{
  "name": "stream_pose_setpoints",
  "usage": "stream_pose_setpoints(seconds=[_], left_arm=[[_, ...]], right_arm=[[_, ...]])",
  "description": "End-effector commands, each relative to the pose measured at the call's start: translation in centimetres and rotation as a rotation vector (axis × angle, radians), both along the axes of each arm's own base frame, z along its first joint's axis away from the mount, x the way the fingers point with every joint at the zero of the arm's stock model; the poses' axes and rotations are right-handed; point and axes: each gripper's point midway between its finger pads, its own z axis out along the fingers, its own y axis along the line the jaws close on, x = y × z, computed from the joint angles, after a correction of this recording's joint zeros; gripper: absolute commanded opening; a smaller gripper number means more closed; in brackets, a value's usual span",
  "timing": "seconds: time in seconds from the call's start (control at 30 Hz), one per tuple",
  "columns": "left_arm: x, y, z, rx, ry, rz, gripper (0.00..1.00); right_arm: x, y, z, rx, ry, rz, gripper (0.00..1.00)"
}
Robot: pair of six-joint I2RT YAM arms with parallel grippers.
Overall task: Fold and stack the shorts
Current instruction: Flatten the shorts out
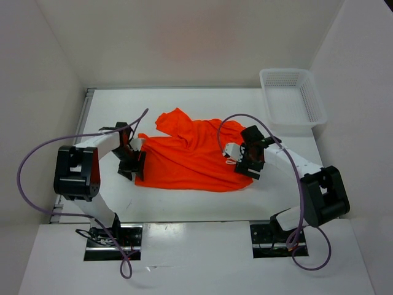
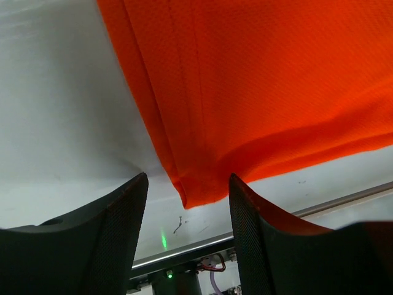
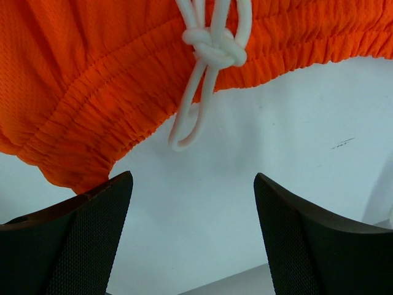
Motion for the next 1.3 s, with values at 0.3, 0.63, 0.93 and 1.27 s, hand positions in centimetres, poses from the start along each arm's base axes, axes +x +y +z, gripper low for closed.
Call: stream_pose_setpoints(seconds=[0.3,0.63,0.93,1.27], left_arm=[[-0.2,-0.9,-3.1,0.015,0.065,-0.051,0.47],[-2.0,-1.7,-0.7,-0.035,0.134,-0.048,0.03],[-7.9,1.8,4.8,0.161,0.236,-0.08,0.03],[-5.3,5.1,3.8,0.414,0.187,-0.154,0.48]], right_arm=[[-3.1,1.3,0.1,0.016,0.085,0.117,0.84],[-2.8,1.5,2.6,0.005,0.05,0.166,0.84],[-0.5,4.2,2.3,0.074,-0.038,0.144,0.84],[12.0,7.8,9.5,0.388,-0.35,-0.228,0.9]])
